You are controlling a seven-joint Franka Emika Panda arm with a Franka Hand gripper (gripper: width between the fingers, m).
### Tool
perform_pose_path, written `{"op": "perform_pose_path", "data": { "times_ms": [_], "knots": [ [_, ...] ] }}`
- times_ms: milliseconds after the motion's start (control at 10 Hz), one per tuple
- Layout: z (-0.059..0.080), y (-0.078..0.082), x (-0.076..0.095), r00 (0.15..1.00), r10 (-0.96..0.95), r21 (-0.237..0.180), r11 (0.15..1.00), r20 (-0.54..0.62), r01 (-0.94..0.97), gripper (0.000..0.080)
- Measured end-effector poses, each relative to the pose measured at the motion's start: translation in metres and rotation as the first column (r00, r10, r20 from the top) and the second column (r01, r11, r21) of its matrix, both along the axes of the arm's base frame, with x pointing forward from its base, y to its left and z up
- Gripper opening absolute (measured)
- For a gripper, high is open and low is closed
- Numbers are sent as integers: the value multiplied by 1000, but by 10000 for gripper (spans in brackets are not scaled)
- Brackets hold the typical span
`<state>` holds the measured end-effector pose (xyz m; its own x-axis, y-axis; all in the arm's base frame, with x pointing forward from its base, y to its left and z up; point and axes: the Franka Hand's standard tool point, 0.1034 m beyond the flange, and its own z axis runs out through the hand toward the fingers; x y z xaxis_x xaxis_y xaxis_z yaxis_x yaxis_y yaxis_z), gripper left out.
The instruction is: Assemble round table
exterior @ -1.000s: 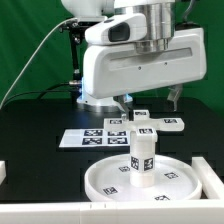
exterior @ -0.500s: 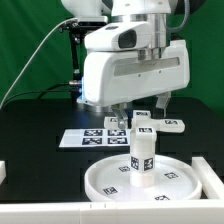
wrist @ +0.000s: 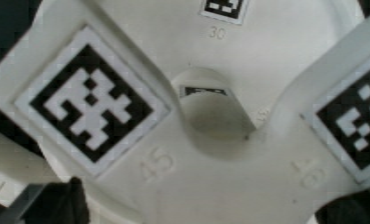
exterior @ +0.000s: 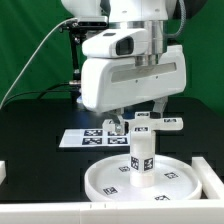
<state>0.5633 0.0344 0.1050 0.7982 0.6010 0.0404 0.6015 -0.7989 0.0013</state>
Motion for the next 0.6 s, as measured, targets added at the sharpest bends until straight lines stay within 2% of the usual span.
{"op": "perform_pose_path", "data": {
  "times_ms": [100,200,300,600],
  "knots": [
    [0,0,0,1000,-13,0,1000,0,13,637],
    [0,0,0,999,-46,2,999,-1,46,467],
    [0,0,0,994,-106,4,994,-3,106,439],
    [0,0,0,962,-272,9,962,-9,272,439]
  ]
}}
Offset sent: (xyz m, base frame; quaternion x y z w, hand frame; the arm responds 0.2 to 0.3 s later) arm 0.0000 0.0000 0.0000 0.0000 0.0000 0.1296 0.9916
